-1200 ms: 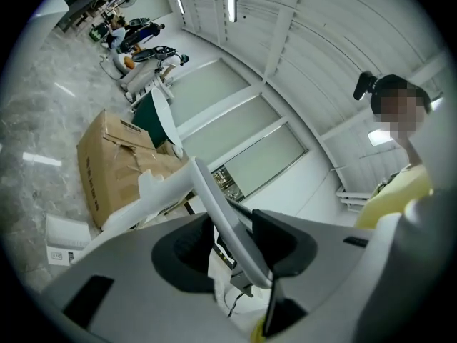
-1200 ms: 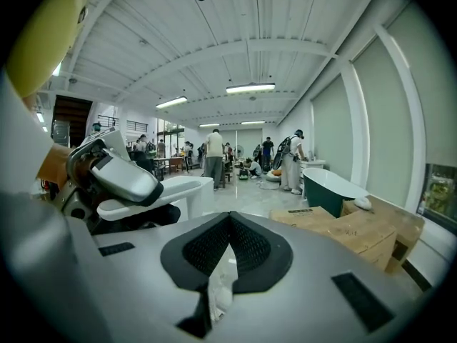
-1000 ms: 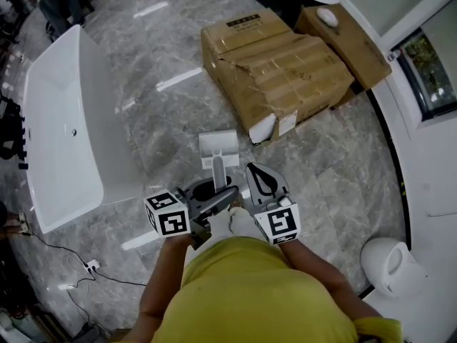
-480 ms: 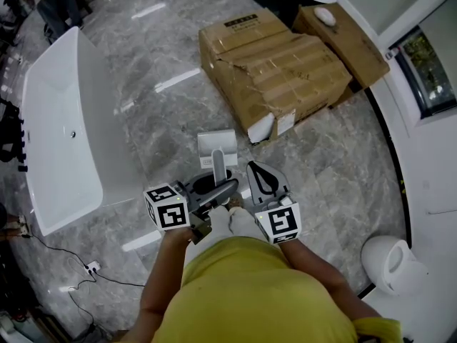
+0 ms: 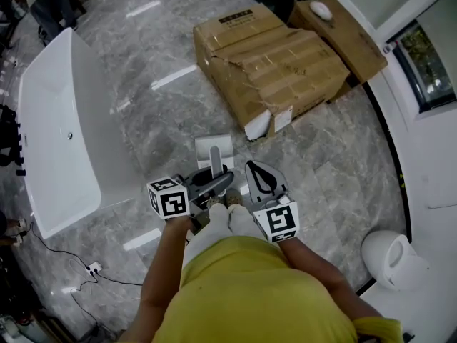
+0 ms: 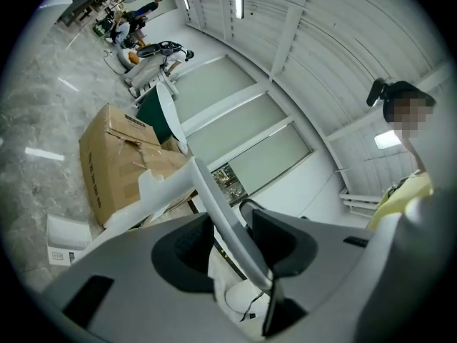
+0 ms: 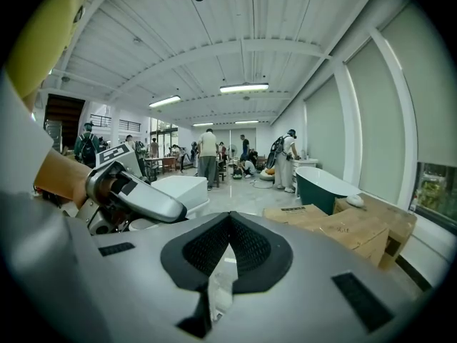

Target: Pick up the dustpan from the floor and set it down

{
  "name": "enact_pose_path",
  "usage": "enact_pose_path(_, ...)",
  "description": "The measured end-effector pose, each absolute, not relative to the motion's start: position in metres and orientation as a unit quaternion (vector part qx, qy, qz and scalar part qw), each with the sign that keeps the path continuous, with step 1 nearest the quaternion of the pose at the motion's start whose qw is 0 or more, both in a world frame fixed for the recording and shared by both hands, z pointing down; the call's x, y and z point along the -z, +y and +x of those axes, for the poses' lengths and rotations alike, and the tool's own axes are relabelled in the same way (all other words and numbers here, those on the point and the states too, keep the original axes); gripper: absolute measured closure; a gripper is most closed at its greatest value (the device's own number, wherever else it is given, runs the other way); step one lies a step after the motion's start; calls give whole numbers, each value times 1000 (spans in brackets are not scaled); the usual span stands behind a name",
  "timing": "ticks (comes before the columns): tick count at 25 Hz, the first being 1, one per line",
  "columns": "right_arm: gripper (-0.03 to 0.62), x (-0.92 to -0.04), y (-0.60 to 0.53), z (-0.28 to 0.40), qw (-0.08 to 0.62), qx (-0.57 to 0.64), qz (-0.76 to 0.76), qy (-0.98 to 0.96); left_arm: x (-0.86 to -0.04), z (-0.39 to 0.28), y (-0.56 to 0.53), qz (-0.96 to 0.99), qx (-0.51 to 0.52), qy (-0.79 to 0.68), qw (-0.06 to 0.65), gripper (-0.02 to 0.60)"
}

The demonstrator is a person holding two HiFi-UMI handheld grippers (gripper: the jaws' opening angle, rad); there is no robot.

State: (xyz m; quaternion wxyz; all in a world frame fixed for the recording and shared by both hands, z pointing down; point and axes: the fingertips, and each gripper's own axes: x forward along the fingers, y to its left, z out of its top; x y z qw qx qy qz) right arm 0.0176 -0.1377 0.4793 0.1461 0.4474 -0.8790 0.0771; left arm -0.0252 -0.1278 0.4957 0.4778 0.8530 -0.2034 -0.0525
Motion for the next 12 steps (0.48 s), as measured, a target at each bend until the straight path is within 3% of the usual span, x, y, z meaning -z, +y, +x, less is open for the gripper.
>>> enact_pose_path(12,583,-484,-139,22,151,-82,448,-877,-538,-16,-139,850,23,-215,481,420)
